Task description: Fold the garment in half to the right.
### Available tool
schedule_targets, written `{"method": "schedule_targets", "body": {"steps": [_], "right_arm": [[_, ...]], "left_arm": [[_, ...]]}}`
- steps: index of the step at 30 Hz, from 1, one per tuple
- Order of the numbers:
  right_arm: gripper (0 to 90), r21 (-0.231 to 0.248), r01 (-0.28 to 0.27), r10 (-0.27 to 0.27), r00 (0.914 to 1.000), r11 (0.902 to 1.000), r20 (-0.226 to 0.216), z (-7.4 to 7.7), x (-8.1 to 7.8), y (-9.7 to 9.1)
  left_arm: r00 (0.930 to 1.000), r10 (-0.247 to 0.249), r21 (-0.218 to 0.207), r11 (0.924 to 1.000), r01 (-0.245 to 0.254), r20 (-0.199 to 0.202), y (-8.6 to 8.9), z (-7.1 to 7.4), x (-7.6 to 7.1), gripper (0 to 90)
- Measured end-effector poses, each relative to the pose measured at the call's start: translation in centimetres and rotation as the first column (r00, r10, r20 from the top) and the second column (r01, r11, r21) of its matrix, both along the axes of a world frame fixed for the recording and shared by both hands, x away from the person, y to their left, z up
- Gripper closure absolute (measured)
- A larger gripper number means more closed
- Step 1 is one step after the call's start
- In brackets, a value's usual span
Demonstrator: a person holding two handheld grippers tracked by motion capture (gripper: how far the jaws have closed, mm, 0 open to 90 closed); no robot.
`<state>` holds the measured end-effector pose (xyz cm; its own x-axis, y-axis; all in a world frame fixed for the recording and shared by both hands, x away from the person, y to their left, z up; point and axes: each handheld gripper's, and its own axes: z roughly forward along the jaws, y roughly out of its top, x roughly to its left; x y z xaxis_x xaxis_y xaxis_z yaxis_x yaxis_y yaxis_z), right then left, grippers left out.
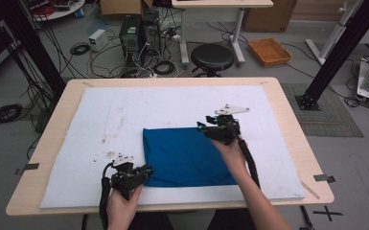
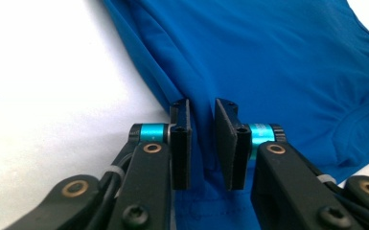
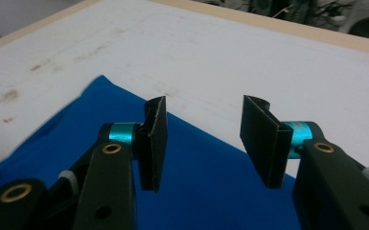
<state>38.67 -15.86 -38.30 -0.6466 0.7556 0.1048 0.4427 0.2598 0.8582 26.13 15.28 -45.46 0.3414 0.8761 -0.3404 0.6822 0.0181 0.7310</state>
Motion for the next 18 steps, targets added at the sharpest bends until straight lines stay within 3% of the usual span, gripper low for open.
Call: {"method": "schedule_targets", "body": {"steps": [6,13,18], "right_arm": [[56.3,-0.012,-0.078,0.077,0.9945,0.9969,-0.071,-0.9,2.4,6.4],[59.9,-0.067,-0.119,0.107,0.981,0.9906,-0.162,-2.8,4.5,13.1],[68.0,-0.09,-0.153,0.136,0.9759,0.9841,-0.17,-3.9,5.2,16.9]], "left_arm": [[0.9999,0.009,0.014,0.9999,-0.009,0.008,-0.1,0.0,-0.1,81.3],[0.9998,0.005,0.027,0.9996,-0.005,0.018,-0.2,0.0,-0.1,83.0],[0.9998,-0.001,0.033,0.9994,0.0,0.02,-0.1,0.0,-0.2,83.0]]}}
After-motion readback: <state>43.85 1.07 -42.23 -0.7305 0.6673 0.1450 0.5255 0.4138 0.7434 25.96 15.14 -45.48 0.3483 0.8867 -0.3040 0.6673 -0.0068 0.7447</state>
